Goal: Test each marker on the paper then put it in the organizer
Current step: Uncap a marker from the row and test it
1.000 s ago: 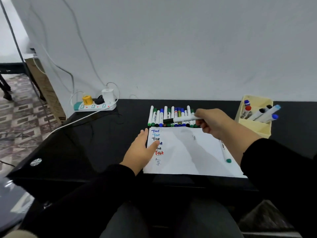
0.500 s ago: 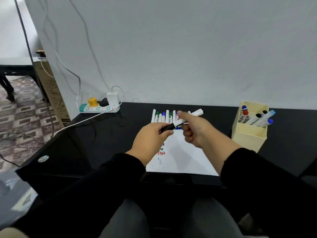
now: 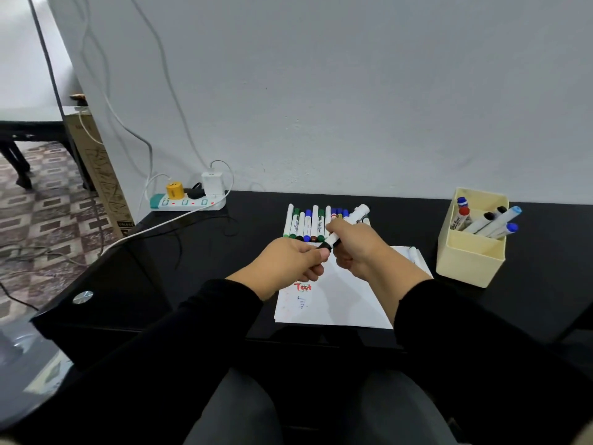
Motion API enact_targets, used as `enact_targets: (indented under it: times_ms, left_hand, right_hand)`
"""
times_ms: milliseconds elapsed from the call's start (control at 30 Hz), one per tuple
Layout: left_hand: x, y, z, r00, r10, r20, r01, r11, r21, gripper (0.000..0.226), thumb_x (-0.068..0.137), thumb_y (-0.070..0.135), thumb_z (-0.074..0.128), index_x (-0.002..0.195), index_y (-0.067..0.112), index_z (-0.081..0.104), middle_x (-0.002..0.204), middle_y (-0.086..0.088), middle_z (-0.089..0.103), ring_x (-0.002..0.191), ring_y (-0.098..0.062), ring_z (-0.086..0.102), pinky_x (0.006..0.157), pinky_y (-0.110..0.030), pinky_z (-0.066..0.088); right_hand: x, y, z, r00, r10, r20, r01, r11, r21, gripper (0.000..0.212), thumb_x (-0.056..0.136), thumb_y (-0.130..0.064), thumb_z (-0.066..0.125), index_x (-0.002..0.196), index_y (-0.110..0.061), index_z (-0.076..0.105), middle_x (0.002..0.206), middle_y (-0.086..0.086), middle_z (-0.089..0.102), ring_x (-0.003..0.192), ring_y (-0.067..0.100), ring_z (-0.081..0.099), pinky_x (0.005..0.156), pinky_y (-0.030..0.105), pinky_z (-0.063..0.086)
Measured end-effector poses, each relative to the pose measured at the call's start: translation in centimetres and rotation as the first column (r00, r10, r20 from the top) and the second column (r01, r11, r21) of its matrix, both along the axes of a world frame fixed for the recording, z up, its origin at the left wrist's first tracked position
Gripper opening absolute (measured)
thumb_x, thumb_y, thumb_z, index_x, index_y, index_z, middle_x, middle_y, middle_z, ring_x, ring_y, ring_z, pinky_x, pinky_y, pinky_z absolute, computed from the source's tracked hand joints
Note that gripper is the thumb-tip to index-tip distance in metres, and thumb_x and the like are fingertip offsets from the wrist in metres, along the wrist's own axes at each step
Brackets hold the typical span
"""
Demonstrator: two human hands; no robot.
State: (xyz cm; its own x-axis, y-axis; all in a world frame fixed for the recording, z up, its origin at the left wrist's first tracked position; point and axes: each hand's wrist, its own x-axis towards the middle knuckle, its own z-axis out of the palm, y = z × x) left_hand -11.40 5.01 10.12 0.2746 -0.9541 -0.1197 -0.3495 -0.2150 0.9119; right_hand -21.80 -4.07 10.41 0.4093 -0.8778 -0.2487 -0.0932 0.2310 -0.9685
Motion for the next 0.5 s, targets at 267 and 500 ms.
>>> enact_targets:
  times_ms: [267,500]
  left_hand:
    - [-0.2,-0.2,-0.1,0.995,0.088,0.049,-0.091,0.994,0.056,0.017,0.091,0.030,0.059,0.082,0.018,0.065,0.074,0.002,0.066,0.072,-0.011,0.061,0.083,-0.029,0.052]
    - [0.5,0.5,-0.4,0.990,0.139,-0.024,-0.135,0.985,0.106,0.024,0.092,0.028,0.058,0.096,0.006,0.068,0.077,-0.002,0.066,0.071,-0.011,0.061,0.075,-0.024,0.053]
  right_hand:
    - [1.3,0.3,0.0,0.991,-0.075,-0.110,0.079,0.996,0.033,0.018,0.088,-0.011,0.045,0.070,-0.013,0.042,0.047,0.000,0.032,0.041,0.012,0.024,0.041,0.020,0.022]
    - [2.6,0.7,-1.3,0.996,-0.061,-0.059,0.065,0.995,0.071,0.017,0.086,-0.009,0.046,0.070,-0.013,0.042,0.045,-0.001,0.033,0.039,0.011,0.025,0.040,0.019,0.022]
